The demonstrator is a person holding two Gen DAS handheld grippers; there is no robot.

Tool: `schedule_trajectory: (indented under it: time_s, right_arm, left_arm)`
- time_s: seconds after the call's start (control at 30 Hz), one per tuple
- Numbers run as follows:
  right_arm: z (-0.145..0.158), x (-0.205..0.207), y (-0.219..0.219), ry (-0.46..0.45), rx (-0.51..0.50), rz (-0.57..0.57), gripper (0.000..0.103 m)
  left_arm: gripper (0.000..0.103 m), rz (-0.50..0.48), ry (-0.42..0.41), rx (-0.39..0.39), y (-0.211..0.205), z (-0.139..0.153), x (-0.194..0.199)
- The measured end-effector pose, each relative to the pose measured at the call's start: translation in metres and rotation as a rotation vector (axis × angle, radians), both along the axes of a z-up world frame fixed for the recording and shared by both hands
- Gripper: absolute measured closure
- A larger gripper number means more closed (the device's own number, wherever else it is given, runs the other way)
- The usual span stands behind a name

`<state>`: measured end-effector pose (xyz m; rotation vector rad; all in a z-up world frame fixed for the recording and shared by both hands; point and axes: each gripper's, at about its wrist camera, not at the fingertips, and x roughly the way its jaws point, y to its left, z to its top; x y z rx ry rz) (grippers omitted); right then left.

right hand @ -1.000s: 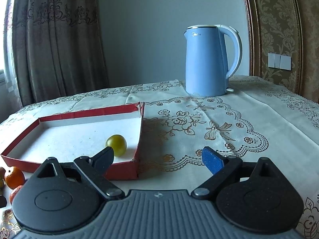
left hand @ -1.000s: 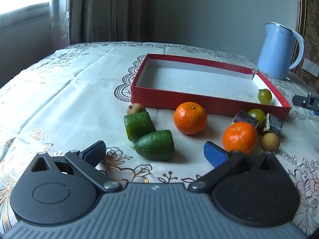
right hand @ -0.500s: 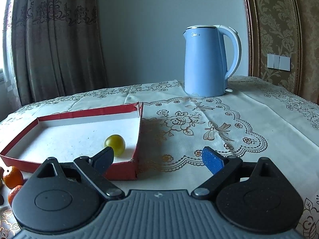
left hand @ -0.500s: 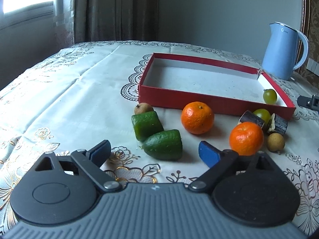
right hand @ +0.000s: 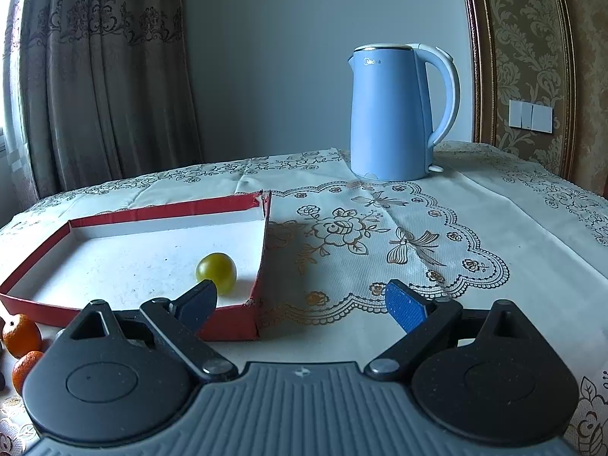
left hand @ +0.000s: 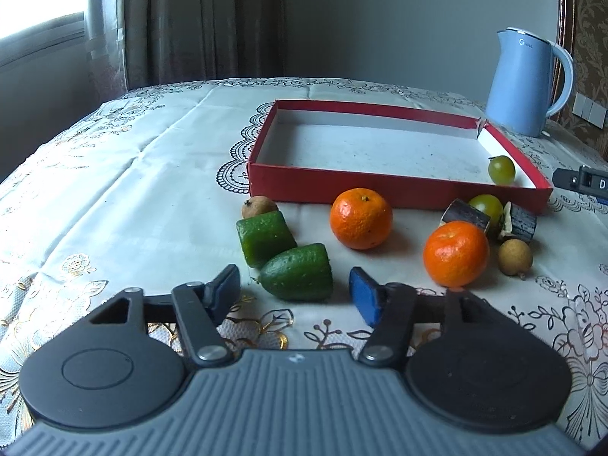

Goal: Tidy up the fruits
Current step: 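Close the left gripper around the green cucumber piece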

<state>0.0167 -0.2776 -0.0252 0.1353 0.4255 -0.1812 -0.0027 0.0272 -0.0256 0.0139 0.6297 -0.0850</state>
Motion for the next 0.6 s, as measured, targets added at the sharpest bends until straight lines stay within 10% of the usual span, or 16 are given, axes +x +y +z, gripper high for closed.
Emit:
schedule_trajectory:
  time_s: [0.17, 0.6]
  right_arm:
    - [-0.0004, 0.0006, -0.0002, 0.003, 0.002, 0.002, 0.007]
    - [-0.0010, 0.0015, -0.0002, 0.006, 0.002, 0.001, 0.007]
  left_arm:
    - [0.066, -0.001, 0.002, 0.006, -0.0008, 0.0002, 0.0013]
    - [0.067, -0.024, -0.008, -0.017, -0.0015, 0.0013, -0.0028]
